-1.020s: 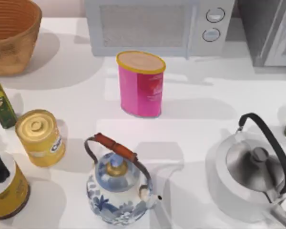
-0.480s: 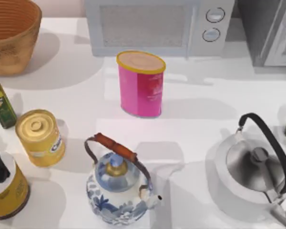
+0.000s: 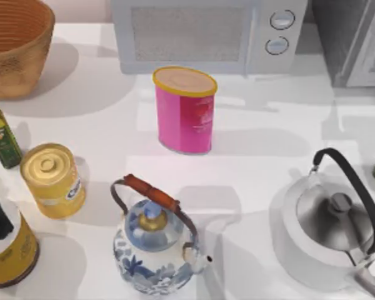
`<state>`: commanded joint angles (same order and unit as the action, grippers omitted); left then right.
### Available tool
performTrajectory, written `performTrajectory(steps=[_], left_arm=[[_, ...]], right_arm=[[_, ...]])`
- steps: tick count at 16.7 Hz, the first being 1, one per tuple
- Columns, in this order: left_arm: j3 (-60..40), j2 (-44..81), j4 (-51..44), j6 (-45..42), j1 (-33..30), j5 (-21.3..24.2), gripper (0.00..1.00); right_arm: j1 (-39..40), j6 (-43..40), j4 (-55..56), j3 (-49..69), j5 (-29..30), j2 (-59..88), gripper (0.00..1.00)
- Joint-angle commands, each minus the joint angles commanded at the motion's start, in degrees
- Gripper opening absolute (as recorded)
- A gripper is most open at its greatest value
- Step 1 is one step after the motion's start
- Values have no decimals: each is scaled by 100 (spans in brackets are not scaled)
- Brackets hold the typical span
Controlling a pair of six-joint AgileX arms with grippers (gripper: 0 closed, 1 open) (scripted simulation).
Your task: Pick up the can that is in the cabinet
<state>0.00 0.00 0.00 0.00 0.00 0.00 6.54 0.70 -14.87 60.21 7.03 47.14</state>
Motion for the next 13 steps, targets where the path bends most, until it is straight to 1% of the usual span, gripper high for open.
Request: performTrajectory(steps=[4, 7, 10, 13], left_arm=[[0, 0, 0, 0, 0, 0, 100], [0, 0, 0, 0, 0, 0, 100], [0, 0, 0, 0, 0, 0, 100], [0, 0, 0, 0, 0, 0, 100]], right_arm=[[206, 17, -453, 2091, 222, 1495, 100], [323, 21, -716, 3236, 343, 2329, 100], [392, 20, -876, 3852, 411, 2806, 100], [404, 20, -905, 3959, 424, 2891, 100]])
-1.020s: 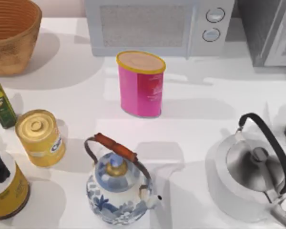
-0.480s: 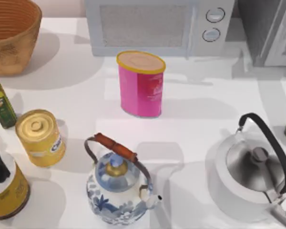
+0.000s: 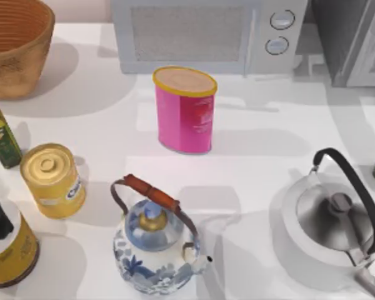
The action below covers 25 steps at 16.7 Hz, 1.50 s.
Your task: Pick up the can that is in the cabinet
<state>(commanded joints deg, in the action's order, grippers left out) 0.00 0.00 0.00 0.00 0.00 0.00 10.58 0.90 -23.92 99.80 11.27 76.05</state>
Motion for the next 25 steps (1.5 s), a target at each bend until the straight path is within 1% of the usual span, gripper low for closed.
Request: performTrajectory(steps=[5, 12, 18, 21, 25], left_arm=[[0, 0, 0, 0, 0, 0, 100], [0, 0, 0, 0, 0, 0, 100], [0, 0, 0, 0, 0, 0, 100], [0, 0, 0, 0, 0, 0, 100], [0, 0, 0, 0, 0, 0, 100]], right_arm=[[-25, 0, 83, 21, -10, 79, 100], [-80, -17, 936, 419, -19, 1322, 100], [-61, -17, 1003, 432, -20, 1415, 100], [-110, -18, 972, 764, -41, 1681, 100], [-197, -19, 874, 1504, -116, 2322, 100]])
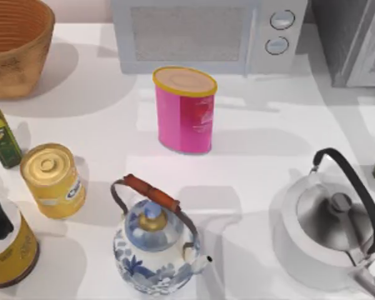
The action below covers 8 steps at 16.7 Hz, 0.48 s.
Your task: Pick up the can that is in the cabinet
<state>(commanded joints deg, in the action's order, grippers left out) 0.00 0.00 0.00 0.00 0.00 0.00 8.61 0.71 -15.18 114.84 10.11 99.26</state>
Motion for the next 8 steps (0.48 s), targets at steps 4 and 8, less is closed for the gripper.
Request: performTrajectory(steps=[4, 8], left_arm=[[0, 0, 0, 0, 0, 0, 100], [0, 0, 0, 0, 0, 0, 100]], right_arm=[[-64, -1, -72, 539, -57, 466, 100], [-68, -1, -76, 571, -61, 494, 100]])
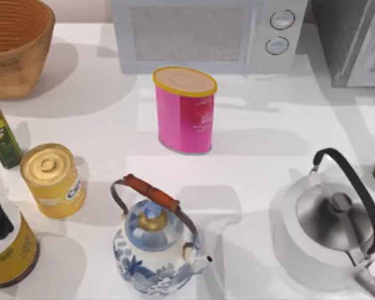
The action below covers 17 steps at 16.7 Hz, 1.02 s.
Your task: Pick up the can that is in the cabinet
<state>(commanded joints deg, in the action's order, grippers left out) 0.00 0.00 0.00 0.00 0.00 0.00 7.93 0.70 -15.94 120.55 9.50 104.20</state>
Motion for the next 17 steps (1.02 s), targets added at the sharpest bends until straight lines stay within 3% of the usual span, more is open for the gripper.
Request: performTrajectory(steps=[13, 17], left_arm=[[0, 0, 0, 0, 0, 0, 100], [0, 0, 0, 0, 0, 0, 100]], right_arm=[[0, 0, 0, 0, 0, 0, 2], [0, 0, 0, 0, 0, 0, 0]])
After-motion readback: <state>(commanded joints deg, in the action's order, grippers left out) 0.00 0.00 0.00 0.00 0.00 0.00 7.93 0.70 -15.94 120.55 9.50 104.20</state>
